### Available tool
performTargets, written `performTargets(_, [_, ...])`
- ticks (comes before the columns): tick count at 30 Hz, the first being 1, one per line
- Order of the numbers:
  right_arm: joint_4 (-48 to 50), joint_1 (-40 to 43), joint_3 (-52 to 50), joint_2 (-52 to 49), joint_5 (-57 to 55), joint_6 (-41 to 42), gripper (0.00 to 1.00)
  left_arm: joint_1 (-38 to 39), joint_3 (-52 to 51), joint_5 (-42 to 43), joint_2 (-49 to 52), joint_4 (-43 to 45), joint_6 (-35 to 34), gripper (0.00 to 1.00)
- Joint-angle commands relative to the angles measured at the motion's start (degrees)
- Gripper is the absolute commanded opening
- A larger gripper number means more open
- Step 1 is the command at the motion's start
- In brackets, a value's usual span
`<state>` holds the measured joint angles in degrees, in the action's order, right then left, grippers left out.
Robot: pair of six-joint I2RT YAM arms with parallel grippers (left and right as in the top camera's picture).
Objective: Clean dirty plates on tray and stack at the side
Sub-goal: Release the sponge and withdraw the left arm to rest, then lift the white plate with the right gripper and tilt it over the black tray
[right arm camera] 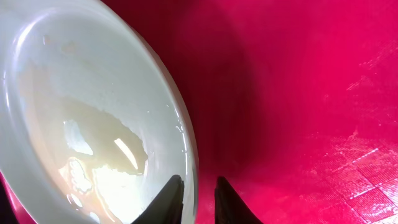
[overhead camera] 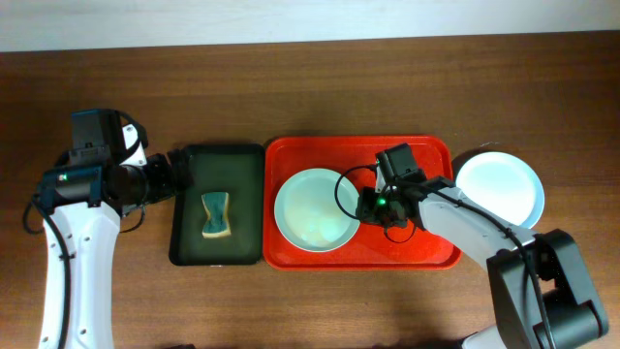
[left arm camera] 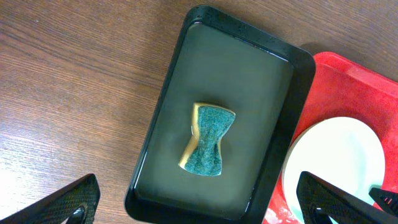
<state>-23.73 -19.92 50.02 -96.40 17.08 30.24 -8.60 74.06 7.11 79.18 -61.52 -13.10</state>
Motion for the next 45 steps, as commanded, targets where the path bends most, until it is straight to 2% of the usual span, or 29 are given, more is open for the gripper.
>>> performTargets(1, [0.24,-0.37,-0.37,-2.32,0.31,0.26,0.19,-0.2,0.28,0.42,-0.44,-0.11,-0.35,0.99])
performTargets(3, [0.28,-0.37,-0.37,-3.43,0.33,0.26,0.18,-0.2,0.28,0.42,-0.44,-0.11,-0.35,0.99])
performTargets(6, [0.46,-0.37,-0.37,-3.78,0.33,0.26,0.04,-0.2,0.28,0.42,-0.44,-0.11,-0.35,0.99])
performTargets(12, [0.42,-0.37,-0.37,-3.78,0.33,0.26,0.04,-0.2,0.28,0.42,-0.44,-0.11,-0.35,0.99])
performTargets(15, [0.44,-0.37,-0.37,-3.78,0.31,0.24,0.09,-0.2,0.28,0.42,-0.44,-0.11,-0.33,0.99])
performTargets(16, [0.46,-0.37,-0.37,-3.78,0.31,0.24,0.05,-0.2,0.28,0.42,-0.44,-0.11,-0.35,0.99])
performTargets(18, [0.39,-0.31,0.33,-2.71,0.28,0.2,0.04,-0.2,0.28,0.42,-0.44,-0.11,-0.35,0.99])
performTargets(22, [-5.88,-0.28,6.69,2.99,0.28,0.22,0.04,-0.2,0.28,0.42,-0.44,-0.11,-0.35,0.99])
performTargets(26, [-13.81,-0.33,14.88,4.0,0.26,0.24,0.04,-0.2,0.28,0.42,-0.44,-0.11,-0.35,0.99])
performTargets(29, [-14.69,-1.18,18.69,4.0,-1.75,1.95,0.04,-0.2,0.28,0.42,-0.44,-0.11,-0.35,0.99])
performTargets(35, [-9.4,-12.55,19.43,3.72,-16.98,10.8,0.04,-0.2,0.28,0.42,-0.44,-0.11,-0.35,0.99])
performTargets(41, [-5.73,-25.2,19.43,2.64,-28.17,12.31,0.04,-0.2,0.28,0.42,-0.44,-0.11,-0.35,0.99])
performTargets(45, [-4.52,-29.0,19.41,2.03,-29.99,12.94,0.04,-0.2,0.28,0.42,-0.44,-0.11,-0.35,0.99])
